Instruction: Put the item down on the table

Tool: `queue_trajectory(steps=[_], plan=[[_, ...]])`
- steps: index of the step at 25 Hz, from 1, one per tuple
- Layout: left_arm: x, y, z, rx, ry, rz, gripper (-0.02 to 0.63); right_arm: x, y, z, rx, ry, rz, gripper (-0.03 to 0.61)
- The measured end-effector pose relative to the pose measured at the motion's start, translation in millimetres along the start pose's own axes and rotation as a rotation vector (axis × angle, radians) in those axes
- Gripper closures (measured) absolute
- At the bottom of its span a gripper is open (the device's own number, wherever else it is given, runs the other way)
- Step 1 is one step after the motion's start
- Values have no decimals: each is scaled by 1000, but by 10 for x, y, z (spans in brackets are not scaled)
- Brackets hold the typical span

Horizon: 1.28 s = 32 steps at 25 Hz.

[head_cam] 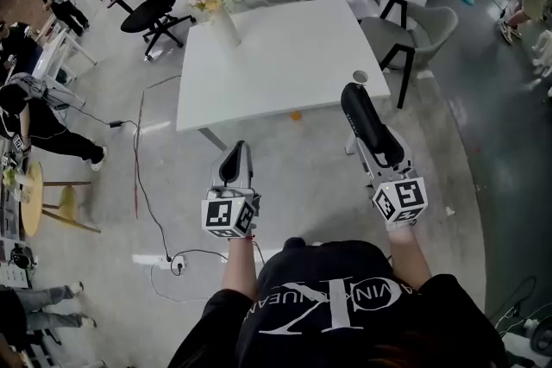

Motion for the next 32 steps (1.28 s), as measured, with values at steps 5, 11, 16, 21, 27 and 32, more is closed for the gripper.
queue_trajectory(steps=[5,11,16,21,27,32], plan=[[54,84,-3,-13,-7,-7,603,-14,67,-25,-19,-15,8,321],[-51,120,-30,20,-19,-7,602,-61,110,-10,-12,-23,-4,321],[-393,164,-38,19,42,-4,603,-263,131,16,-6,-12,-8,321],[-833,183,-259,5,101,-11,603,-606,187,77,-13,26,-18,321],[-1411,198,-656,16,159,-22,603,-1132,213,144,-30,83,-42,321],[-1871,175,-941,20,222,-40,603,-1573,185,188,-50,131,-62,321]])
Point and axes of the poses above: the fingertips, and each gripper's own axes: x backward along the fingers, z to its right, y out of its underside, the point moved 2 cm from there along x, backward along the fingers, and after that the axes turned 3 degrees about -z, right-handed, at the moved point
